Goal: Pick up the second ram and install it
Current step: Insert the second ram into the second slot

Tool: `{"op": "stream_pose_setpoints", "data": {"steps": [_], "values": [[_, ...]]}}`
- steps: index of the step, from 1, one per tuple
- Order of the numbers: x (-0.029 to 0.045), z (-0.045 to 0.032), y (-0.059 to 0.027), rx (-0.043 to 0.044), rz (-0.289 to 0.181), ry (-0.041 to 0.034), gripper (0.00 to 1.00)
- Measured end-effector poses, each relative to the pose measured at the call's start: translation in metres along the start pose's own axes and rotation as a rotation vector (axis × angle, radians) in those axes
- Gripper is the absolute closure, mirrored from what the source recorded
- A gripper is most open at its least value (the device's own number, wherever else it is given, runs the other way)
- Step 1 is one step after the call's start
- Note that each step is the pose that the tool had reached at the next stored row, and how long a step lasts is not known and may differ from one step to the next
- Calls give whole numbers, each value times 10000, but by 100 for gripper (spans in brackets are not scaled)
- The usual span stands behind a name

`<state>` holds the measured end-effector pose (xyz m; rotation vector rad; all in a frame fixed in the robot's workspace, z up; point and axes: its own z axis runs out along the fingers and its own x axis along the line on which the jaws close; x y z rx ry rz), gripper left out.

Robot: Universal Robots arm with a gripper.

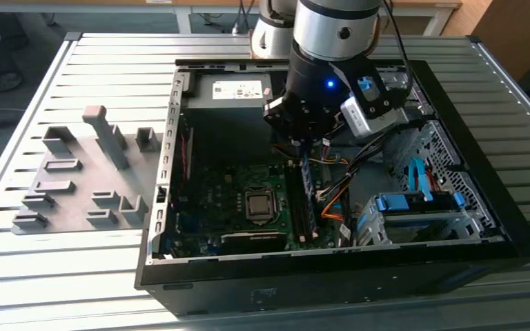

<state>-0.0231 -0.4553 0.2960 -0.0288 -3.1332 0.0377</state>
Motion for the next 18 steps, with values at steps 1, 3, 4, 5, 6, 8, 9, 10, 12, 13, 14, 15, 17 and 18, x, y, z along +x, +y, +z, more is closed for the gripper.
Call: {"op": "stream_pose_setpoints", "data": {"steps": [1,3,4,5,6,8,9,10,12,13,14,15,17,18], "values": [[0,1,0,0,0,0,86],[0,-1,0,-1,0,-1,86],[0,-4,0,-1,0,0,86],[0,-5,0,-3,0,-1,86],[0,-5,0,-3,0,-1,86],[0,-27,-1,0,0,0,86],[0,-27,-1,-1,0,0,86],[0,-26,-1,1,0,1,86],[0,-19,-1,2,0,1,86],[0,-17,-1,1,0,0,86],[0,-17,0,0,0,0,86],[0,-17,0,0,0,0,86],[0,-12,0,-3,0,-1,86],[0,-7,0,-5,0,-2,86]]}}
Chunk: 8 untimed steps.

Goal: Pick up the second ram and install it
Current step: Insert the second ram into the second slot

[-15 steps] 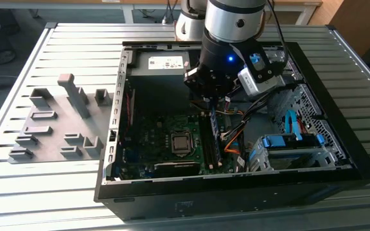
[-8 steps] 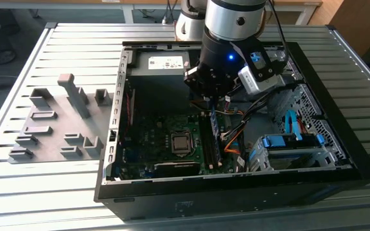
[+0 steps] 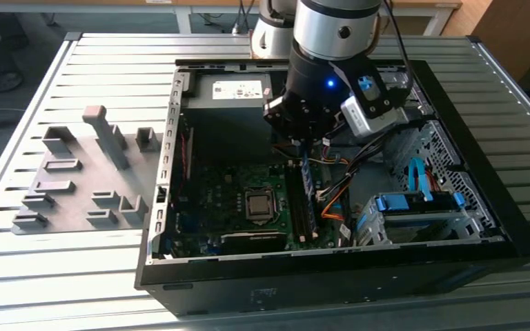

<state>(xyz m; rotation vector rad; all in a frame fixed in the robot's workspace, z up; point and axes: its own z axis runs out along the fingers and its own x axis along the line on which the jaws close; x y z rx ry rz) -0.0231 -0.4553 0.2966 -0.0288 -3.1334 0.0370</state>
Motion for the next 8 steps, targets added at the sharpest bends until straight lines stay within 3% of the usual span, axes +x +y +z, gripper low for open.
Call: {"op": "stream_pose_setpoints", "data": {"steps": [8], "values": [[0,18,0,3,0,1,86]]}}
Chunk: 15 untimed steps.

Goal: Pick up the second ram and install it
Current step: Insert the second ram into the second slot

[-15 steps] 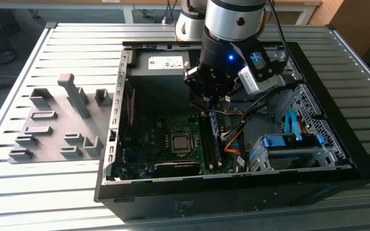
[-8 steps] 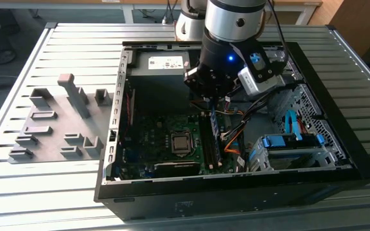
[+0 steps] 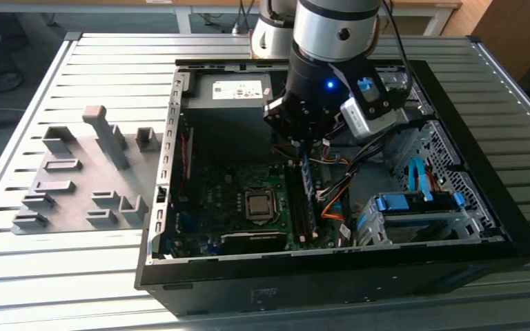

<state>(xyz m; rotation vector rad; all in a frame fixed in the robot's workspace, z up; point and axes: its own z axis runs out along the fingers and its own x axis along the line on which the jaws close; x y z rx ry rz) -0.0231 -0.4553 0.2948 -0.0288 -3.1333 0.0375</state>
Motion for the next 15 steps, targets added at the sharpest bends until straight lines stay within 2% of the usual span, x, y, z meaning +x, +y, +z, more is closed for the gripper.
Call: {"op": "stream_pose_setpoints", "data": {"steps": [15], "values": [[0,38,1,2,0,1,86]]}}
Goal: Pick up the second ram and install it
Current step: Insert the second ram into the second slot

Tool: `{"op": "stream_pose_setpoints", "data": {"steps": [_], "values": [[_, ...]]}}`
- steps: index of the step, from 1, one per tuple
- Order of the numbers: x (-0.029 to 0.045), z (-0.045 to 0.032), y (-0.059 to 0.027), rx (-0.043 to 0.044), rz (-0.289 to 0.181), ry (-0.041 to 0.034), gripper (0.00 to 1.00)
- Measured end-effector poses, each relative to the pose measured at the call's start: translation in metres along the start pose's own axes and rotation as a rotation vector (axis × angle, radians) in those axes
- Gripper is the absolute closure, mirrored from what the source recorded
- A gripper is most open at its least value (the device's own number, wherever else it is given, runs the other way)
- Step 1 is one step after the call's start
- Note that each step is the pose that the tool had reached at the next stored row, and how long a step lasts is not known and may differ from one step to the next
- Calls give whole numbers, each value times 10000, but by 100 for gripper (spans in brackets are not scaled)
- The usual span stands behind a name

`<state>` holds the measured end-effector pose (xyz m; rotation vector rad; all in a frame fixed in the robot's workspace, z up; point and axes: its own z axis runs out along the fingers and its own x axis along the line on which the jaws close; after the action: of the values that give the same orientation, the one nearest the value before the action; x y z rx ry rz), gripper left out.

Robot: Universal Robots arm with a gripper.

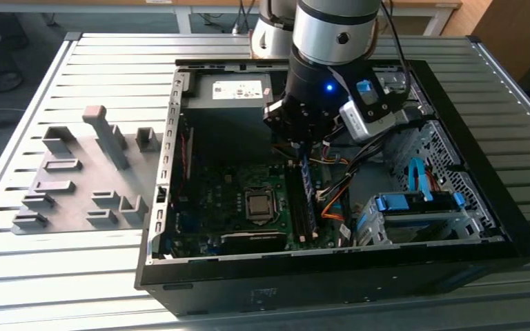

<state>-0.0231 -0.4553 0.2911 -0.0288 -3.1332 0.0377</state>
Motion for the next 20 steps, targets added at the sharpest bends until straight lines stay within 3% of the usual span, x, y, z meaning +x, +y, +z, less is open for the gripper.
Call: {"op": "stream_pose_setpoints", "data": {"steps": [20], "values": [[0,41,1,-1,0,0,86]]}}
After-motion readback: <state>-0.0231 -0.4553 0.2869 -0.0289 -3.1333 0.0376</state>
